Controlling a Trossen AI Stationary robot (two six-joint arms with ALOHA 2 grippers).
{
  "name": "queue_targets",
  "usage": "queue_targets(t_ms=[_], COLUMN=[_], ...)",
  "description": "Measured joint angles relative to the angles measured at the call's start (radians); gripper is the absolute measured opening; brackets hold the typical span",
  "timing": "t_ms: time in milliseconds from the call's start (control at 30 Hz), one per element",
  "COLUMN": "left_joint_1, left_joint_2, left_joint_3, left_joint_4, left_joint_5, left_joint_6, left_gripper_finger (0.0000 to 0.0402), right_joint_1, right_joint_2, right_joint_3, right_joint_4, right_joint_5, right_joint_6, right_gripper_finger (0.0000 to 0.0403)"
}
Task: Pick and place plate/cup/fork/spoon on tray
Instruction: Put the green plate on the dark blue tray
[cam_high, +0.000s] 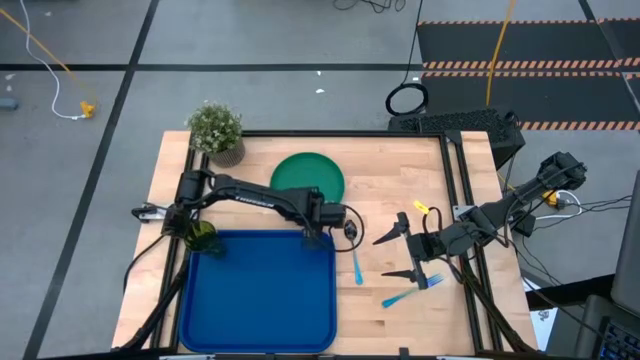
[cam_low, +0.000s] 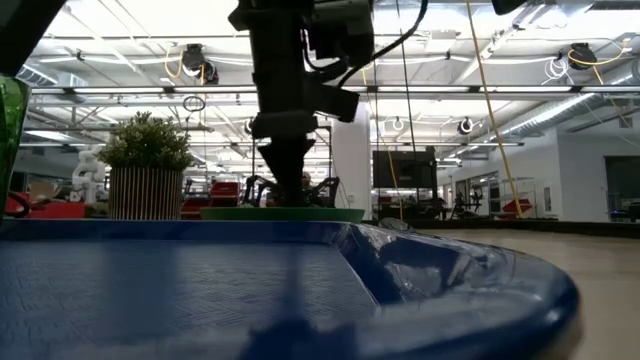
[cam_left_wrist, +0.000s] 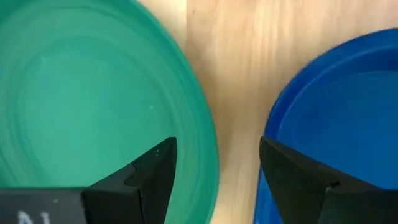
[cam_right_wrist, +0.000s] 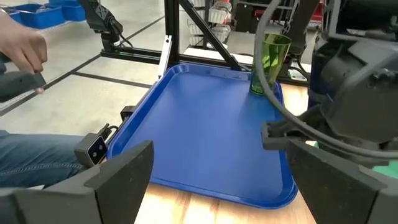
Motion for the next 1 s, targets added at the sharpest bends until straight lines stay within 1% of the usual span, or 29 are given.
queue_targets(t_ms=[267, 433, 600, 767, 833, 1000], left_joint_1=[0.015, 0.029, 0.036, 0.037, 0.037, 0.038], left_joint_2=[0.006, 0.011, 0.026, 0.049, 0.048, 0.047], left_joint_3=[0.0, 0.0, -0.002, -0.002, -0.002, -0.002], left_joint_4=[0.029, 0.032, 0.037, 0.045, 0.043, 0.044], left_joint_5=[0.003, 0.048, 0.047, 0.034, 0.017, 0.014], left_joint_6=[-0.014, -0.014, -0.011, -0.01, -0.017, -0.025], left_gripper_finger=[0.0232, 0.0232, 0.0227, 0.019, 0.0169, 0.0106], right_joint_1=[0.0, 0.0, 0.0, 0.0, 0.0, 0.0], right_joint_2=[0.0, 0.0, 0.0, 0.0, 0.0, 0.0], right_joint_3=[0.0, 0.0, 0.0, 0.0, 0.0, 0.0], right_joint_4=[0.008, 0.013, 0.013, 0.015, 0.016, 0.016], right_joint_5=[0.001, 0.001, 0.001, 0.0, 0.0, -0.001], right_joint_6=[0.0, 0.0, 0.003, 0.003, 0.004, 0.003], right_gripper_finger=[0.0357, 0.0357, 0.0357, 0.0357, 0.0357, 0.0357])
